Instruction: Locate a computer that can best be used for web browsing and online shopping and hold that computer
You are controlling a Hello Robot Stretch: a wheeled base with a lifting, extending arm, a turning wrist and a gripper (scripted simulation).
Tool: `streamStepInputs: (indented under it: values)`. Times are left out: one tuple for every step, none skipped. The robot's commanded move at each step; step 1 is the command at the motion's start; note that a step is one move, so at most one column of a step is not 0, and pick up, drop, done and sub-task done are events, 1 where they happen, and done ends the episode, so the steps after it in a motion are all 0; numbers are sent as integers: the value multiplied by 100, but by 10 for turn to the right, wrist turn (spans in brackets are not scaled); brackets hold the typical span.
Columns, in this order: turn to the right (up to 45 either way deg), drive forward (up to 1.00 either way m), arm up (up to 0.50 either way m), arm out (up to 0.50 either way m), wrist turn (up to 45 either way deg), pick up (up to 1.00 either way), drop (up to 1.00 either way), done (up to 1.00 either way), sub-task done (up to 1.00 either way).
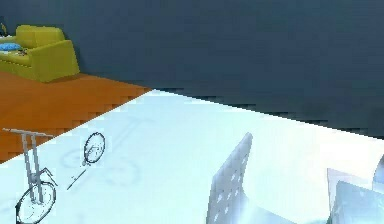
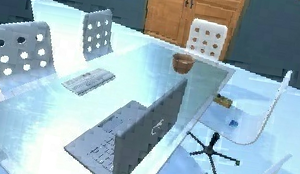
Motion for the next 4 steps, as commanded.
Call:
streamStepInputs:
  values:
    - [0, 0, 0, 14, 0, 0, 0, 0, 0]
    - [0, 0, 0, 0, 450, 0, 0, 0, 0]
    - [0, 0, 0, 0, 450, 0, 0, 0, 0]
    - [0, 0, 0, 0, 450, 0, 0, 0, 0]
